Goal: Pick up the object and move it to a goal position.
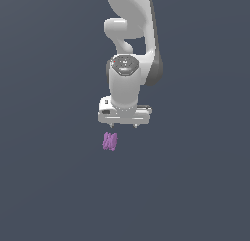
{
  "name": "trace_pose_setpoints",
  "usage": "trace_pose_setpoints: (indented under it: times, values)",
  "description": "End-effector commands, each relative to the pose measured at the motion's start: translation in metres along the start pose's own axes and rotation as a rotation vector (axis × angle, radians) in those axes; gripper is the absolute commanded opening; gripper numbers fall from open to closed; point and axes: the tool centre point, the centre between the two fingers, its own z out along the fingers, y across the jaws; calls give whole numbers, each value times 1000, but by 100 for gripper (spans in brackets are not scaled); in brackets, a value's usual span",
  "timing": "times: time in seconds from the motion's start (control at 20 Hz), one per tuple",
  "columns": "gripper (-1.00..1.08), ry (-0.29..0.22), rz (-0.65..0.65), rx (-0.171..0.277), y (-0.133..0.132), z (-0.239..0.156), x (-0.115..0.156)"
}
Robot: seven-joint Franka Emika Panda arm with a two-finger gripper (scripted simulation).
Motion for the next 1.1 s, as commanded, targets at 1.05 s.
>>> trace_pose_setpoints:
  times: [1.05]
  values:
    - [100, 20, 37, -1, 36, 21, 11]
